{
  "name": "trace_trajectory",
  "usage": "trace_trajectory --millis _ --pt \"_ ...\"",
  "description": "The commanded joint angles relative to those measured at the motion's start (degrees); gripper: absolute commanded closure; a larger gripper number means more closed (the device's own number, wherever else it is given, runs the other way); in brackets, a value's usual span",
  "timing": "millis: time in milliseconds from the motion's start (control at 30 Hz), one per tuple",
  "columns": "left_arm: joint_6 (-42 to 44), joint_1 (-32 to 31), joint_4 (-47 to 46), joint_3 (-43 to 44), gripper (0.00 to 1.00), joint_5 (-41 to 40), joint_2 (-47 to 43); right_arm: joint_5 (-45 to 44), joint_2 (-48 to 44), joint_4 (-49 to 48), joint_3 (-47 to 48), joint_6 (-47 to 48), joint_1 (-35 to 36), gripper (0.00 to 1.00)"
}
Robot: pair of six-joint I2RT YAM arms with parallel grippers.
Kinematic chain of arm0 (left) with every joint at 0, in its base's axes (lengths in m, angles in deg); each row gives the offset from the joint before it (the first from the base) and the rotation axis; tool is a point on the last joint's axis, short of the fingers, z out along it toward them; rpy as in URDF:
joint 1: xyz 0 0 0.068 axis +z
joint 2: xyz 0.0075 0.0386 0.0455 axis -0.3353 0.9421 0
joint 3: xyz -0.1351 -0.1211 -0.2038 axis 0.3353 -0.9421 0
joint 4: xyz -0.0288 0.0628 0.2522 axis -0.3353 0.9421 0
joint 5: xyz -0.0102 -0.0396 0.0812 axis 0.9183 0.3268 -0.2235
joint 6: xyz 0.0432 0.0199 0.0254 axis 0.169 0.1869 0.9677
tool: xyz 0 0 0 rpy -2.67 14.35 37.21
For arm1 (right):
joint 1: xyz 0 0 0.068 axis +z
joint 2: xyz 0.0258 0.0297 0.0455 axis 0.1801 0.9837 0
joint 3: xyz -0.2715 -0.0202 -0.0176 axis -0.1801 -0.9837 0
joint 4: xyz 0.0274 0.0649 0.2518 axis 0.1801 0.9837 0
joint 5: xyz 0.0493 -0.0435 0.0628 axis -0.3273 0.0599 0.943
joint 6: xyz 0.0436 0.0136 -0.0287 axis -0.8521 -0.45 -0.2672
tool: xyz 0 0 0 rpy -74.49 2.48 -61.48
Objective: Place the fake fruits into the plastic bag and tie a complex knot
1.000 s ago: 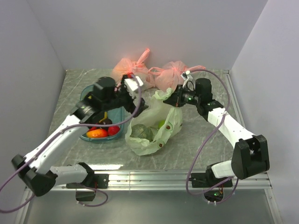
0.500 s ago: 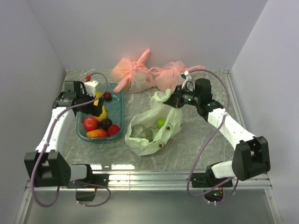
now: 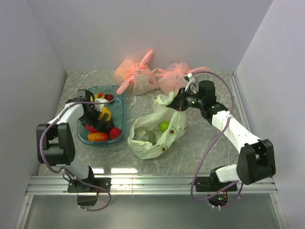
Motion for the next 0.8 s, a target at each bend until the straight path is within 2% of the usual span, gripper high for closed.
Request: trace_trajectory --millis 0,33,133,167,233,267,300,367,400,433,500,533,600,633,767 --pt "2.2 0.0 -1.9 -0.1 0.01 -1.4 2.5 1.2 -0.9 0.6 1.7 1.7 0.4 1.0" --pt "2.3 0.0 -1.7 0.2 0.01 -0.2 2.6 1.2 -0.8 0.7 1.8 1.8 0.3 1.0" --pt "1.4 0.0 -0.2 2.6 0.2 1.6 2.0 1.1 -1.0 1.0 1.9 2.3 0.3 1.0" --pt "1.0 0.1 0.6 3.8 0.29 3.4 1.3 1.0 -1.1 1.1 1.8 2.3 0.3 1.0" --pt "-1.1 0.0 4.4 9.5 0.39 6.5 -0.9 0.8 -1.1 1.0 1.9 2.2 0.3 1.0" --pt "-2.2 -0.2 5.6 12.0 0.48 10.8 -1.7 0.8 -1.2 1.0 1.8 2.0 0.2 1.0" --pt "-4.4 -0.4 7.2 17.3 0.49 13.2 -3.5 0.7 -1.1 1.0 1.8 1.7 0.3 1.0" --pt "-5.8 -2.0 8.0 22.6 0.51 20.0 -5.0 0.4 -1.3 1.0 1.9 1.5 0.3 1.0" --pt "-7.8 -2.5 7.4 26.0 0.51 25.4 -6.0 0.2 -1.4 1.0 1.7 1.5 0.2 1.0" --pt "-8.8 -6.1 4.8 27.1 0.52 27.5 -7.5 0.1 -1.4 1.2 1.8 1.6 0.3 1.0" --pt "-12.5 -9.7 1.0 27.8 0.52 31.4 -9.6 -0.7 -1.4 1.4 2.1 1.6 0.3 1.0" --pt "-14.0 -14.0 -3.0 27.3 0.53 31.4 -10.1 -1.0 -1.2 2.0 2.2 1.4 0.3 1.0" --pt "-15.3 -18.0 -5.4 26.9 0.55 32.3 -10.5 -2.2 -1.2 2.3 2.5 1.0 0.2 1.0" --pt "-15.6 -22.1 -6.2 26.6 0.55 33.5 -10.5 -2.5 -1.2 2.5 2.5 1.0 0.2 1.0" --pt "-19.0 -30.2 -12.4 23.6 0.54 33.5 -8.9 -4.1 -0.2 2.4 3.4 -1.4 0.1 1.0"
